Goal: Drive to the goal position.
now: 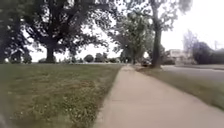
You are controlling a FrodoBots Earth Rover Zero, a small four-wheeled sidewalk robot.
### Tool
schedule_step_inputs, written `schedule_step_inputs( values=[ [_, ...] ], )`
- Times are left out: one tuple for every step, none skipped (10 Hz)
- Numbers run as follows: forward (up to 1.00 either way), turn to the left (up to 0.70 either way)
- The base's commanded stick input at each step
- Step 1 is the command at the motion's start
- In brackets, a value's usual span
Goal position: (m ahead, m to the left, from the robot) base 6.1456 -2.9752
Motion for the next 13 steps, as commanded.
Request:
schedule_step_inputs(
  values=[
    [1.00, 0.00],
    [1.00, 0.00],
    [1.00, 0.00],
    [1.00, 0.00],
    [1.00, 0.00],
    [1.00, 0.00],
    [1.00, 0.00],
    [1.00, 0.00],
    [1.00, 0.00],
    [1.00, 0.00],
    [1.00, 0.00],
    [1.00, 0.00],
    [1.00, 0.00]
  ],
)
